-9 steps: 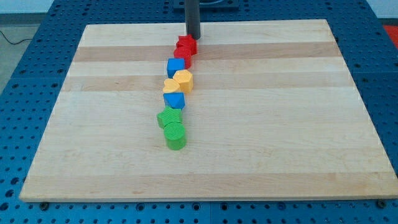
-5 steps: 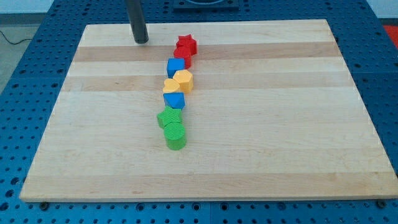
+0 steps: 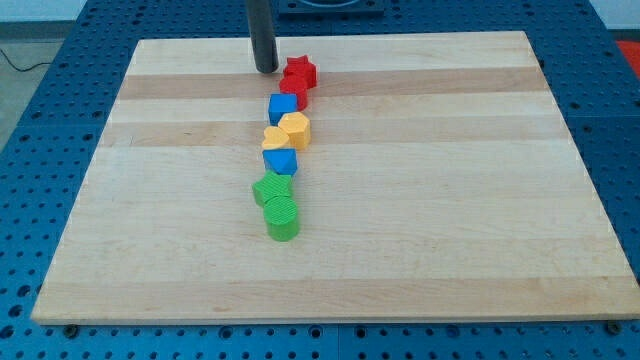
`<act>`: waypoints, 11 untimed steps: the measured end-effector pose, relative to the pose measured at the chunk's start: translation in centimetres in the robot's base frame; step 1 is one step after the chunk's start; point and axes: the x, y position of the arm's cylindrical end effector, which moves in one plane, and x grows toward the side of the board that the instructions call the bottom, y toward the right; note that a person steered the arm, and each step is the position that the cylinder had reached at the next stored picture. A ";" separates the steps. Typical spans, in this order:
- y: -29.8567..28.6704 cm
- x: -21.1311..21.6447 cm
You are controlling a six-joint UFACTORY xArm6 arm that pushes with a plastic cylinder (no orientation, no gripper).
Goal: Move red star on left of the board
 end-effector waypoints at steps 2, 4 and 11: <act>6.0 -3.2; 11.2 -2.7; -4.9 3.2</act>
